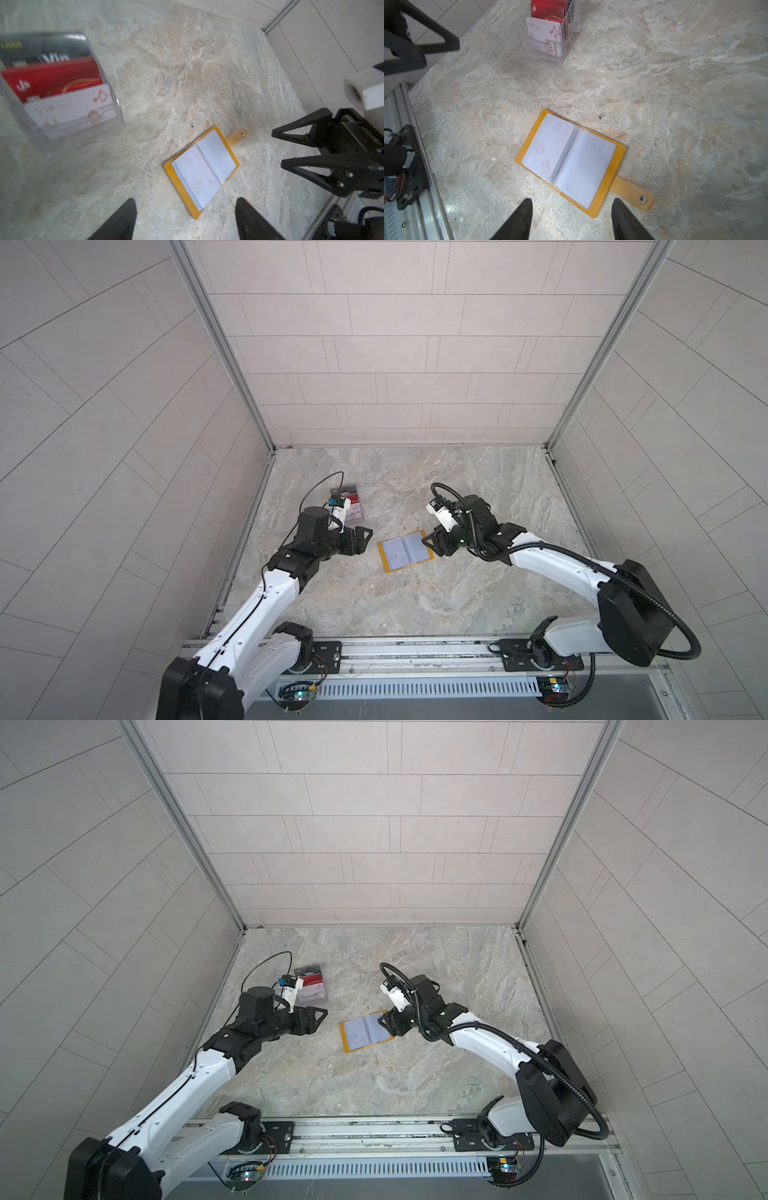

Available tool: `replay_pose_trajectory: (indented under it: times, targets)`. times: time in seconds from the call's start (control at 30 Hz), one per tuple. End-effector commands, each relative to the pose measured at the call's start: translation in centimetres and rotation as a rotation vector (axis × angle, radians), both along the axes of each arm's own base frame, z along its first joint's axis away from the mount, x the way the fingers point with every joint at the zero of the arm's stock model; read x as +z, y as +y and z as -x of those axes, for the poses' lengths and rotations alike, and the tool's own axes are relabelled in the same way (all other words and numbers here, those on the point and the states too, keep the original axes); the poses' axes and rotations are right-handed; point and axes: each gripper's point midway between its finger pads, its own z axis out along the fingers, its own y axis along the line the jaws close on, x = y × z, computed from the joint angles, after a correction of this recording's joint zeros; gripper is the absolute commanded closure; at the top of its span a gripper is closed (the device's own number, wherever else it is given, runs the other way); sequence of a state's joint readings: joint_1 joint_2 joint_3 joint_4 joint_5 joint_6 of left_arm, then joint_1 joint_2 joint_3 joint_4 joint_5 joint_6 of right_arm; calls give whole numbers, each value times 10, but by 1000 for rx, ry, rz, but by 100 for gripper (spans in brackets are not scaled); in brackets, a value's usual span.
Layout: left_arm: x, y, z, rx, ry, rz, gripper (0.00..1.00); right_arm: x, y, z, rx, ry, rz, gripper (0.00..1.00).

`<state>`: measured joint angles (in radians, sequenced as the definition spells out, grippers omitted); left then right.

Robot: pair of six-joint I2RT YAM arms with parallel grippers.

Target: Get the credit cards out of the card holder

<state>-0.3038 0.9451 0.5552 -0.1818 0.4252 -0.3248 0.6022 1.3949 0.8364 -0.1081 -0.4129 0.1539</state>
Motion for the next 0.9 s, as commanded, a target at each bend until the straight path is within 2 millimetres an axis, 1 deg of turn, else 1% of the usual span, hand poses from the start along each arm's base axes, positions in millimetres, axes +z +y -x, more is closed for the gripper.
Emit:
replay_pose_trajectory:
  times: [0.0, 0.17, 0.3, 0.37, 0.43, 0.57, 0.63, 0.73, 0.83, 0.87]
  targets:
    - [-2, -6, 0, 46, -26, 54, 34, 8, 7, -8, -17, -38, 6, 37]
    - [-13, -14, 4, 61, -17, 93, 48, -1, 14, -7, -29, -34, 41, 38]
    - [-21, -26, 4, 41, 5, 120, 65, -8, 20, -8, -48, -21, 67, 38]
    - [-25, -31, 2, 43, 13, 147, 71, -11, 22, -10, -61, -15, 73, 39]
    - [-31, -37, 1, 37, 24, 165, 82, -16, 25, -10, -64, -7, 81, 39]
    - [-42, -44, 0, 32, 45, 157, 88, -21, 29, -10, -63, -3, 101, 39]
    - [-45, -48, -1, 31, 53, 162, 94, -24, 31, -10, -65, -4, 113, 40]
    - [-54, -49, -1, 36, 72, 149, 100, -28, 32, -10, -68, -5, 135, 40]
    - [-66, -46, 0, 50, 90, 130, 100, -30, 33, -10, -70, -3, 137, 40]
    - [-69, -46, 1, 50, 89, 131, 98, -31, 34, -11, -75, -2, 134, 40]
